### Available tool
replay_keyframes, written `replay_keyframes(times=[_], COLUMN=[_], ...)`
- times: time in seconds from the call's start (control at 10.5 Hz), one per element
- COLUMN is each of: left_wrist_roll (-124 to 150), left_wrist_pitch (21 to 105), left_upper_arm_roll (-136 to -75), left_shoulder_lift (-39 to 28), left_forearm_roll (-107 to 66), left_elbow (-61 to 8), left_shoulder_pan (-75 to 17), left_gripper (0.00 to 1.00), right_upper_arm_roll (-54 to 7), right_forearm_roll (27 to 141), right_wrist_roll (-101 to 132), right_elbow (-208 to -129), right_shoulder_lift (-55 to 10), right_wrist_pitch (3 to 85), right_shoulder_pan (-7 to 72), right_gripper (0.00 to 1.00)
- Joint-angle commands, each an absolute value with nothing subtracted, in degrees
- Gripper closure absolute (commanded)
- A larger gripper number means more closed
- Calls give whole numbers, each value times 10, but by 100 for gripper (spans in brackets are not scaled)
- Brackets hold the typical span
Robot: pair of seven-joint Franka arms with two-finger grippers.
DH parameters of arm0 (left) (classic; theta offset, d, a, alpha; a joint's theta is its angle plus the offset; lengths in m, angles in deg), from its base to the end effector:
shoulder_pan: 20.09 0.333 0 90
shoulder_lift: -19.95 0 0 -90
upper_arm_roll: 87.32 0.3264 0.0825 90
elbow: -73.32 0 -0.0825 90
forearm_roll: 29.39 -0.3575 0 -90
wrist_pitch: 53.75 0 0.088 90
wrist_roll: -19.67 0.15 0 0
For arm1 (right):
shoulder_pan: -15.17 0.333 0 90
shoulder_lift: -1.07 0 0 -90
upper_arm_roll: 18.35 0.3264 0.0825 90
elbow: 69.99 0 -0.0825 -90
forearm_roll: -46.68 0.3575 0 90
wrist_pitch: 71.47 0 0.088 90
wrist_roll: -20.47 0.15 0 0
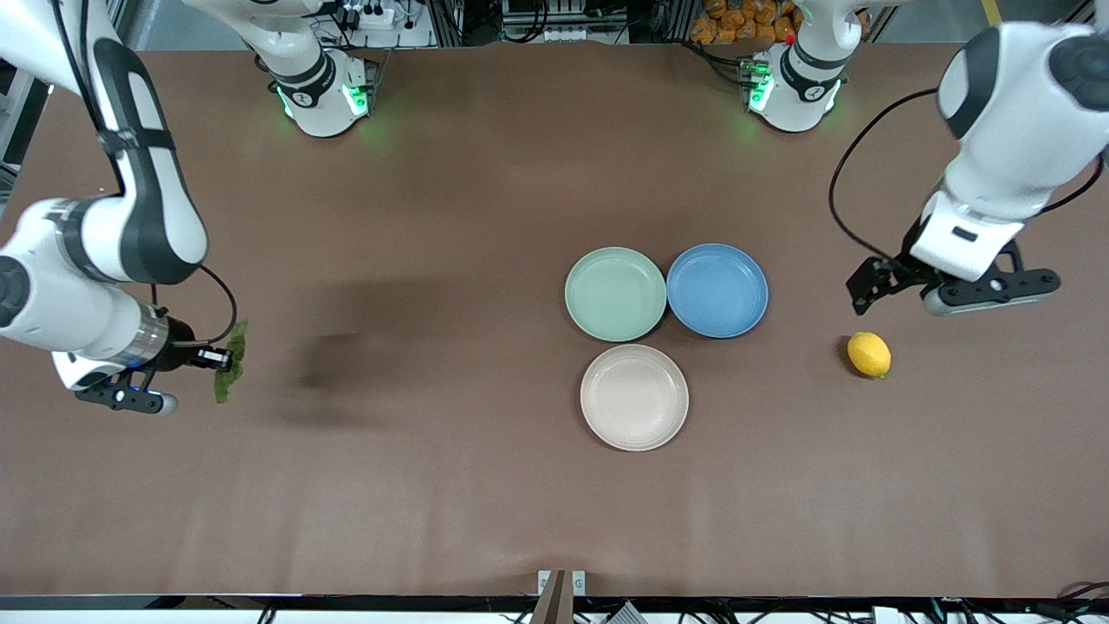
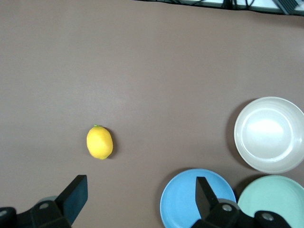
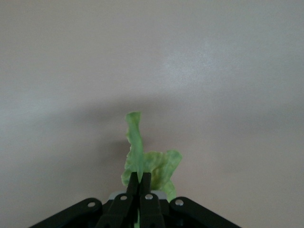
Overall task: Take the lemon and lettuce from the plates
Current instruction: 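Set the lemon on the table while the right gripper carries lettuce away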
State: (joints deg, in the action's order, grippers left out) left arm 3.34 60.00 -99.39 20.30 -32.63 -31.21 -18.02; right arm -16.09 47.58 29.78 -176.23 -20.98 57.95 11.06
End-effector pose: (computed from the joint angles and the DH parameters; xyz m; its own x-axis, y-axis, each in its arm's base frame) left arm 0.5516 -0.0916 0.5191 0.9805 0.0897 0.1746 0.0924 -0.9957 -0.0073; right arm 0.6213 -0.0204 0.2997 0.9784 -0.2064 0.0151 -0.2059 -0.9781 -0.0300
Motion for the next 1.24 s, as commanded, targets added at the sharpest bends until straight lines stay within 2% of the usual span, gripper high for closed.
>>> replay_keyframes(times=[0.0, 0.19, 0.29, 0.38, 0.57, 0.67, 0.95, 1.14], left_wrist_roll=[95, 133, 133, 133, 133, 132, 125, 125], left_wrist_pitch=[477, 383, 369, 355, 348, 348, 348, 348], left_upper_arm_roll=[-952, -934, -935, -937, -937, -937, -939, -942], left_shoulder_lift=[201, 200, 204, 208, 208, 214, 218, 218], left_forearm_roll=[-300, -283, -277, -279, -285, -286, -307, -308], left_elbow=[-230, -182, -174, -165, -146, -146, -146, -146], left_shoulder_pan=[-209, -222, -223, -223, -220, -219, -220, -219], left_gripper=[0, 0, 0, 0, 0, 0, 0, 0], right_upper_arm_roll=[-148, -148, -148, -148, -146, -145, -145, -145], right_forearm_roll=[468, 468, 467, 467, 468, 468, 467, 467], right_wrist_roll=[297, 297, 297, 297, 297, 298, 296, 297], right_elbow=[-1824, -1823, -1822, -1821, -1819, -1817, -1791, -1740], right_shoulder_lift=[-223, -251, -253, -249, -215, -185, -70, -35], right_wrist_pitch=[668, 695, 695, 687, 682, 648, 498, 406], right_shoulder_pan=[97, 94, 94, 95, 89, 89, 87, 84], right_gripper=[100, 100, 57, 1, 0, 0, 0, 0])
